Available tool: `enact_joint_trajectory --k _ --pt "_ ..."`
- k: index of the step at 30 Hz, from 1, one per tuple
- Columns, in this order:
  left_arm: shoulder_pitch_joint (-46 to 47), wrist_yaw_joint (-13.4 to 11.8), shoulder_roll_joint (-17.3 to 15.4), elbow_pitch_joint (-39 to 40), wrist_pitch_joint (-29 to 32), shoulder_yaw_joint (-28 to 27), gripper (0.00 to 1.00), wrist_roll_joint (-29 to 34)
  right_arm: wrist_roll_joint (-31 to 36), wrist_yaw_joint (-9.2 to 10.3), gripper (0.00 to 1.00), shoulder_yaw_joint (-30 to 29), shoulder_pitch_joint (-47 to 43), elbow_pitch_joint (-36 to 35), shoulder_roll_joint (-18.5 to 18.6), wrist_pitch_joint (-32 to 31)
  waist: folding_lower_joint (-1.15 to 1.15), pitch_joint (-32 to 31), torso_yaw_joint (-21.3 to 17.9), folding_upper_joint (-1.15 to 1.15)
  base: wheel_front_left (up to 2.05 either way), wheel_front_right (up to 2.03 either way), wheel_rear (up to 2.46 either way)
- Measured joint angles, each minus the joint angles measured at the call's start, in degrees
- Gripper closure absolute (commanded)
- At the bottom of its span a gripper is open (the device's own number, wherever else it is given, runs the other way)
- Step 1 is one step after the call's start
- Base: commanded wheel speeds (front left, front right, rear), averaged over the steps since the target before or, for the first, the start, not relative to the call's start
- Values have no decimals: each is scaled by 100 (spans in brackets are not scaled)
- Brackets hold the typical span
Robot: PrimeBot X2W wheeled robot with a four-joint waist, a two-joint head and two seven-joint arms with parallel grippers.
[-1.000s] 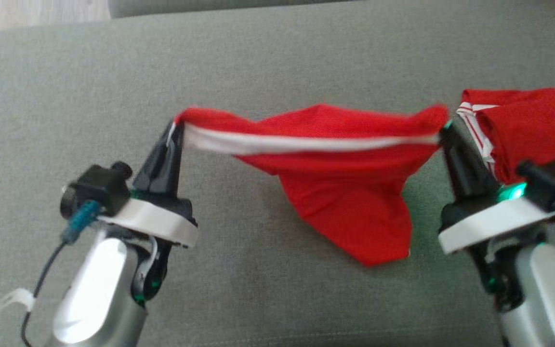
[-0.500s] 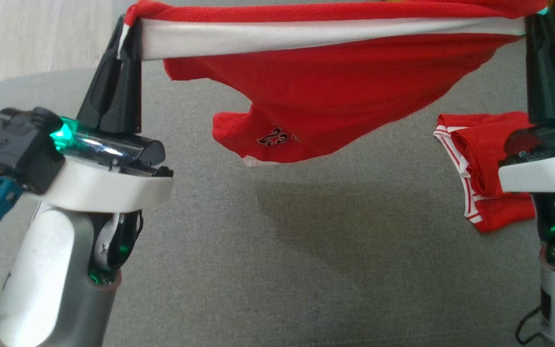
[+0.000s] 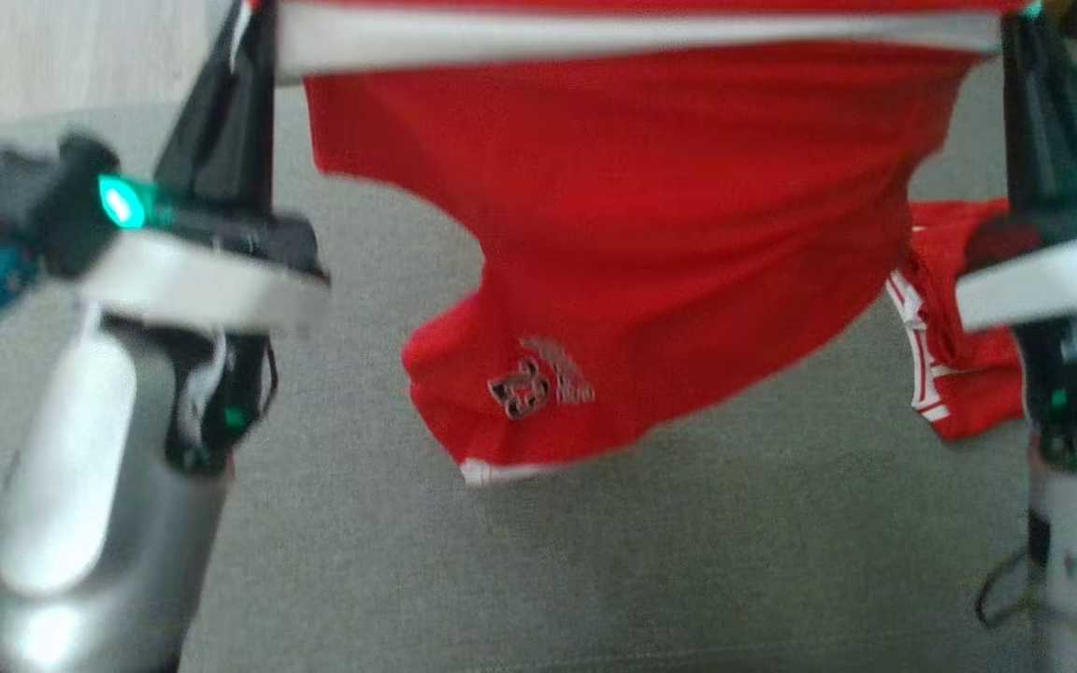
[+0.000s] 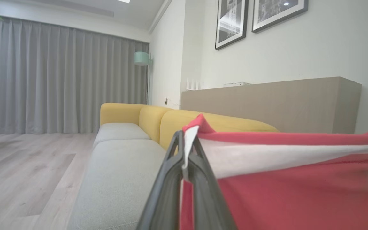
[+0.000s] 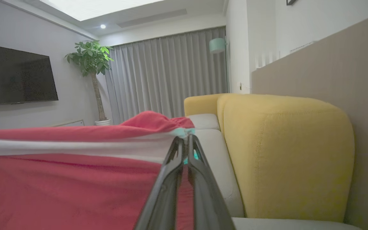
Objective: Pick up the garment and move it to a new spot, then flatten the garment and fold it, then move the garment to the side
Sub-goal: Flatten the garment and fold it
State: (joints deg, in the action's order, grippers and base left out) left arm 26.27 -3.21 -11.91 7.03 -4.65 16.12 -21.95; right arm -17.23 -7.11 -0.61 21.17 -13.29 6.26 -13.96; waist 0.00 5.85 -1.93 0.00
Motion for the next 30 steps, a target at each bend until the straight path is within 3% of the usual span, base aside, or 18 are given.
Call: enact_joint_trajectory --k 9,15,22,30 --pt "2441 380 380 -2431 -435 -158 100 -220 -350 0 100 66 2424 2221 -126 476 1 695 23 0 0 0 0" --pt "3771 441 523 -4507 -722 -208 100 -167 -133 0 100 486 3906 4409 -188 1260 2 1044 -41 0 0 0 0" --pt "3951 636 751 -6568 -888 23 100 60 108 0 100 1093 4547 6606 -192 1929 1 1245 -102 0 0 0 0" --pt "3770 789 966 -7439 -958 -18 100 -148 -565 1 100 2277 4403 7472 -197 2435 1 1534 -60 0 0 0 0"
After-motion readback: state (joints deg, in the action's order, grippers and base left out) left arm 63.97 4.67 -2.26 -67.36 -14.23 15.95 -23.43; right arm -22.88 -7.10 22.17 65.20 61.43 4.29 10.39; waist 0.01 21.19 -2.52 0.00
